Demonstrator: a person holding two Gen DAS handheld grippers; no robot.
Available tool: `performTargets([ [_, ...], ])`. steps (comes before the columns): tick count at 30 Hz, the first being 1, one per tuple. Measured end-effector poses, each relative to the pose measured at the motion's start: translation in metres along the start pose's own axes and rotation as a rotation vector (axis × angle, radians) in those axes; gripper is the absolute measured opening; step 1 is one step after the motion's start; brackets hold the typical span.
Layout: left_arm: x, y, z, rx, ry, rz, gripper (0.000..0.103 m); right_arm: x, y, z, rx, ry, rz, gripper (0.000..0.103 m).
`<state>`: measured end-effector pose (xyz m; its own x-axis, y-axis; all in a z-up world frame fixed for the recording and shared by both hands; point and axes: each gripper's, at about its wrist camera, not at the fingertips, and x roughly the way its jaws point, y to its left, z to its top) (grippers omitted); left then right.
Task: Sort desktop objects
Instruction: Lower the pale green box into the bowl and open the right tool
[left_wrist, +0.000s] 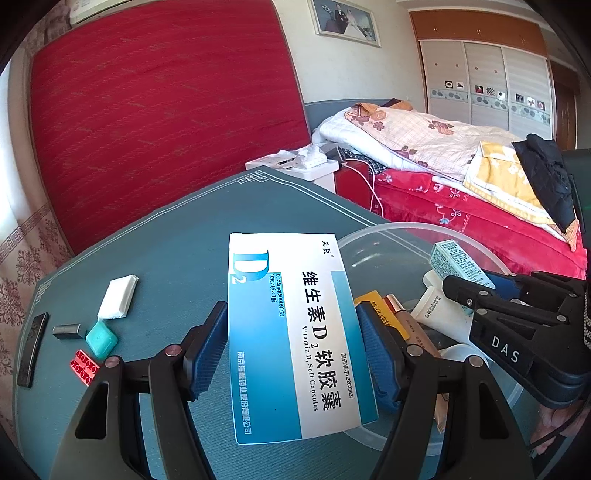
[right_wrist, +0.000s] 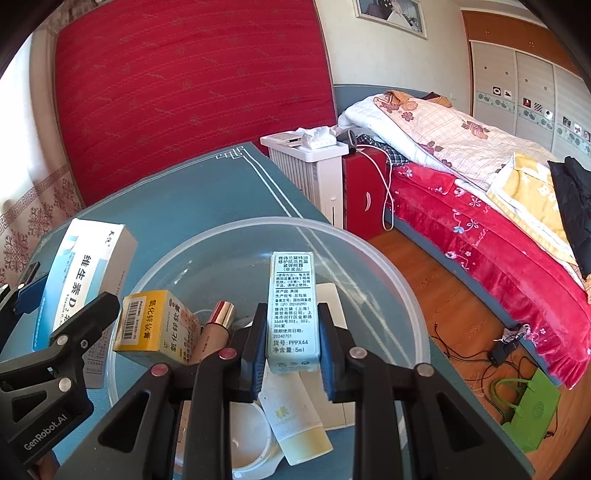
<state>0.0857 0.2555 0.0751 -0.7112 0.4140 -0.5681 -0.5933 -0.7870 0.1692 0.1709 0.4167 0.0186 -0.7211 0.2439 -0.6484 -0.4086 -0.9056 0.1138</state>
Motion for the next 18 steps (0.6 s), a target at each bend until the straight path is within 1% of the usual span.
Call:
performTargets([
  [18, 0.0055, -0.0035, 0.0032, -0.003, 0.000, -0.010, 0.072, 0.0042, -0.0003, -0.0005, -0.001, 0.008, 0.001, 0.027],
])
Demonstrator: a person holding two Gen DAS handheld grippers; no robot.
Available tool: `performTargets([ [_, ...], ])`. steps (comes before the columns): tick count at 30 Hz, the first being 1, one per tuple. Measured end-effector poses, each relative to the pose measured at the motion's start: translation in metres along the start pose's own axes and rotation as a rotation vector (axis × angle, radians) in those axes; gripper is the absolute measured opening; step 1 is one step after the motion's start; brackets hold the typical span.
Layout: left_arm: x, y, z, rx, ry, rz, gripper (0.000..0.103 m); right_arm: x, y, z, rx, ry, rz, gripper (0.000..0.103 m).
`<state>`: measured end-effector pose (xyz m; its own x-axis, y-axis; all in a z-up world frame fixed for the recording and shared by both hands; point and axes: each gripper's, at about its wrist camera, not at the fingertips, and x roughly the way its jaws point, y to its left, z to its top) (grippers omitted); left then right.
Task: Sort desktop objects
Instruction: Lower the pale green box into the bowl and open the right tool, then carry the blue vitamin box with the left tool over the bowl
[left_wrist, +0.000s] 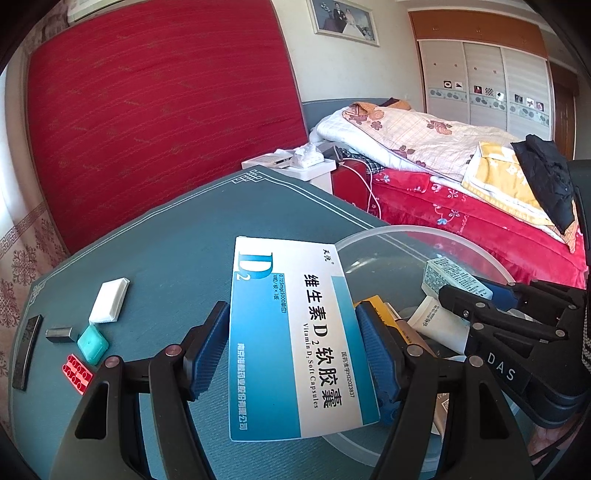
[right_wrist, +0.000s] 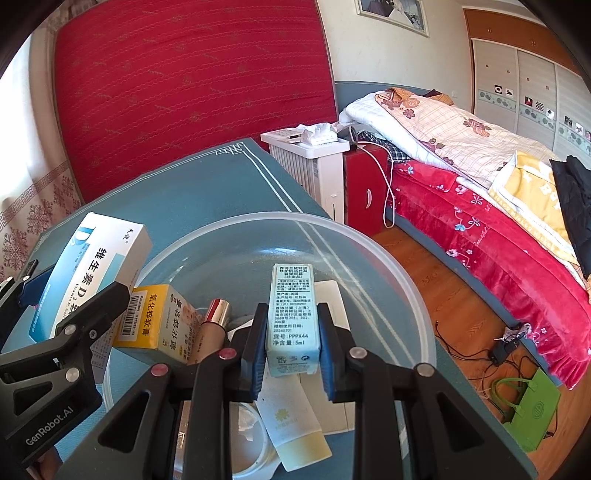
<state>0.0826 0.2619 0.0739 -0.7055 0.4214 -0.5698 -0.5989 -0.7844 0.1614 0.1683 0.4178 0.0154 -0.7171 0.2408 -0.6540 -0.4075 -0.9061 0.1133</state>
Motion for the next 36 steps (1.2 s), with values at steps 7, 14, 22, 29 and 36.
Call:
performTargets([
  [7, 0.000, -0.001, 0.000, -0.002, -0.001, -0.004, 0.072, 0.000, 0.000, 0.000, 0.000, 0.000, 0.000, 0.027],
  [14, -0.001, -0.003, 0.001, -0.003, -0.002, -0.010, 0.072, 0.000, -0.001, 0.000, 0.000, 0.000, 0.001, 0.027],
  [22, 0.002, -0.004, 0.002, -0.005, 0.036, -0.072, 0.072, -0.001, -0.007, 0.000, 0.016, 0.008, 0.008, 0.028],
  [29, -0.005, 0.002, 0.007, -0.053, 0.015, -0.145, 0.072, -0.007, -0.015, 0.000, 0.038, -0.006, 0.004, 0.049],
  [36, -0.011, 0.021, 0.013, -0.134, -0.016, -0.182, 0.077, -0.011, -0.016, 0.002, 0.048, -0.024, 0.001, 0.053],
])
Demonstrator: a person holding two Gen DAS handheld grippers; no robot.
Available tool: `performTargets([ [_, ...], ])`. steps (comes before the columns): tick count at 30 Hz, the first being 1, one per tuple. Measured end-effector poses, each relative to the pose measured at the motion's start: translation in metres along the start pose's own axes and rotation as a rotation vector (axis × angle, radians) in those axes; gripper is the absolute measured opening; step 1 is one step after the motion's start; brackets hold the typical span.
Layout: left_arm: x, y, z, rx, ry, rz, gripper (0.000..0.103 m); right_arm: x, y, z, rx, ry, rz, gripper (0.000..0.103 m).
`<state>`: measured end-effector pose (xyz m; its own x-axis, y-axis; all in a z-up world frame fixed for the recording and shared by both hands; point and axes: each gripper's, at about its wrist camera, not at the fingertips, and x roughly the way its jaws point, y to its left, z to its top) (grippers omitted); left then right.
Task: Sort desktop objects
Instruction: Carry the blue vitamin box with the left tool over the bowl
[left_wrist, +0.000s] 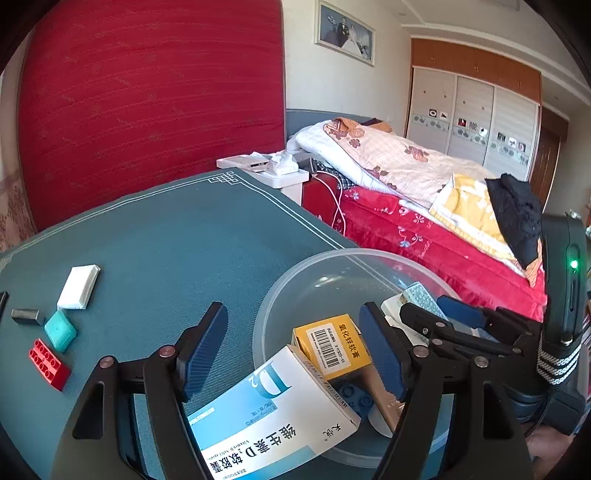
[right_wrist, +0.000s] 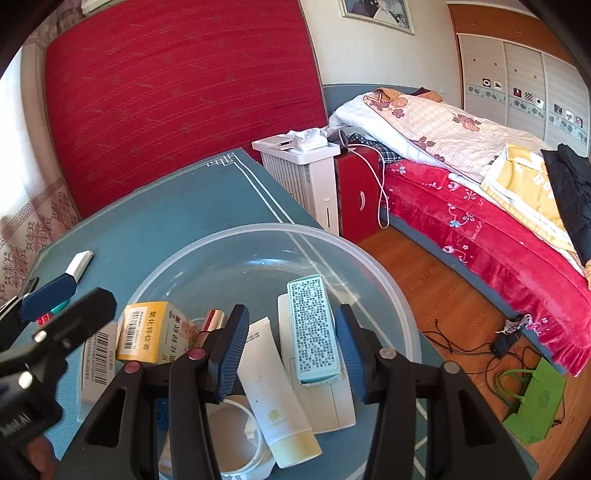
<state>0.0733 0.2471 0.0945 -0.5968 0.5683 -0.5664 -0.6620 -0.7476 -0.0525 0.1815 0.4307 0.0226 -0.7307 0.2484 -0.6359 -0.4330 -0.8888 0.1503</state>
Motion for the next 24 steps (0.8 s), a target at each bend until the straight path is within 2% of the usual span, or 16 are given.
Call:
performTargets([
  [5, -0.003, 0.012, 0.000, -0.034, -0.004, -0.009, 0.077, -0.003, 0.004, -0.001, -0.004, -0.008, 0.005, 0.053],
  [14, -0.006, 0.030, -0.004, -0.087, -0.001, 0.017, 0.077, -0.011, 0.006, -0.001, 0.010, -0.033, -0.005, 0.053],
  [18, -0.008, 0.038, -0.008, -0.110, 0.001, 0.031, 0.077, -0.015, 0.010, -0.002, 0.008, -0.043, -0.001, 0.058],
  [24, -0.012, 0.053, -0.011, -0.132, 0.005, 0.052, 0.077, -0.018, 0.018, -0.001, 0.004, -0.049, 0.015, 0.059],
])
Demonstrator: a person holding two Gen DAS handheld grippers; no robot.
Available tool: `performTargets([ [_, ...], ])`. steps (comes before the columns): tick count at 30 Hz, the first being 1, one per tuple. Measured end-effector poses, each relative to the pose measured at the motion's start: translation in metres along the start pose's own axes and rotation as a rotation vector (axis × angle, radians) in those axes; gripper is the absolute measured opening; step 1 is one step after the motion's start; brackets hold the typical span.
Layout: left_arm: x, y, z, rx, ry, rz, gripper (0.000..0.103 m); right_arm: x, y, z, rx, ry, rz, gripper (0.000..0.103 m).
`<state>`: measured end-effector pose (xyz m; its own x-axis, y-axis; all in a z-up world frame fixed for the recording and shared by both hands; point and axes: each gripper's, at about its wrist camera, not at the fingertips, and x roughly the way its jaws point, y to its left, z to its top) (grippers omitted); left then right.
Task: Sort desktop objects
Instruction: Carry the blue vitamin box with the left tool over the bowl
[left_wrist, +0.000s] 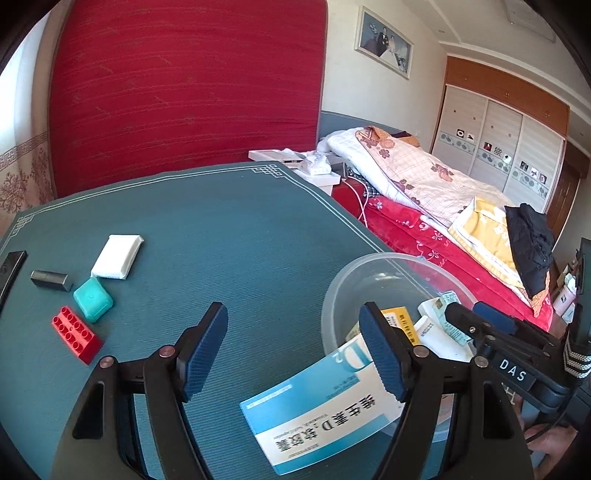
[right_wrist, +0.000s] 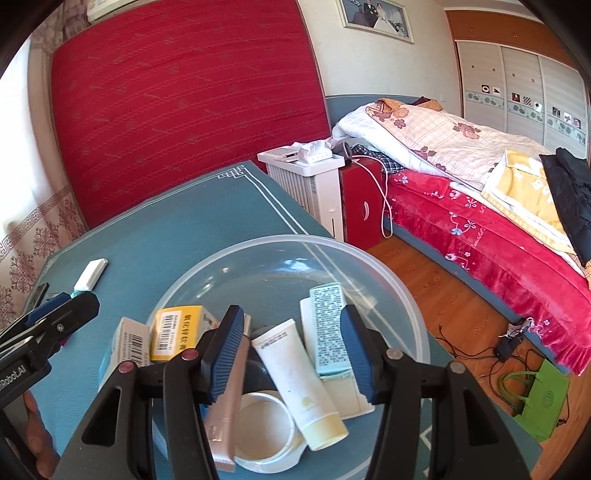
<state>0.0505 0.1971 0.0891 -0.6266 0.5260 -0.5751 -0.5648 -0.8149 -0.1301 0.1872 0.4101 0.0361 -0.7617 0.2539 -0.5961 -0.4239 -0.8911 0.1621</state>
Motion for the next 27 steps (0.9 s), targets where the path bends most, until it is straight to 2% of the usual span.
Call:
performTargets([
  [3, -0.003, 0.008, -0.003, -0.012, 0.004, -0.002, 0.077, -0.002, 0.003, 0.000, 0.000, -0.005, 0.003, 0.060],
  [6, -0.004, 0.013, -0.008, -0.022, 0.021, -0.042, 0.077, -0.001, 0.005, -0.001, 0.006, 0.001, 0.004, 0.060],
  [11, -0.007, 0.017, -0.022, 0.010, 0.065, -0.180, 0.077, -0.004, 0.008, -0.004, 0.005, 0.004, 0.005, 0.061],
  [15, -0.013, 0.007, -0.031, 0.096, 0.059, -0.221, 0.077, -0.005, 0.008, -0.004, 0.009, 0.000, 0.007, 0.064],
  [21, -0.013, -0.013, -0.041, 0.320, 0.050, -0.243, 0.077, -0.005, 0.009, -0.005, 0.008, 0.003, 0.014, 0.065],
  [27, -0.005, -0.012, -0.042, 0.409, 0.072, -0.286, 0.080, -0.004, 0.007, -0.005, 0.016, 0.003, 0.009, 0.065],
])
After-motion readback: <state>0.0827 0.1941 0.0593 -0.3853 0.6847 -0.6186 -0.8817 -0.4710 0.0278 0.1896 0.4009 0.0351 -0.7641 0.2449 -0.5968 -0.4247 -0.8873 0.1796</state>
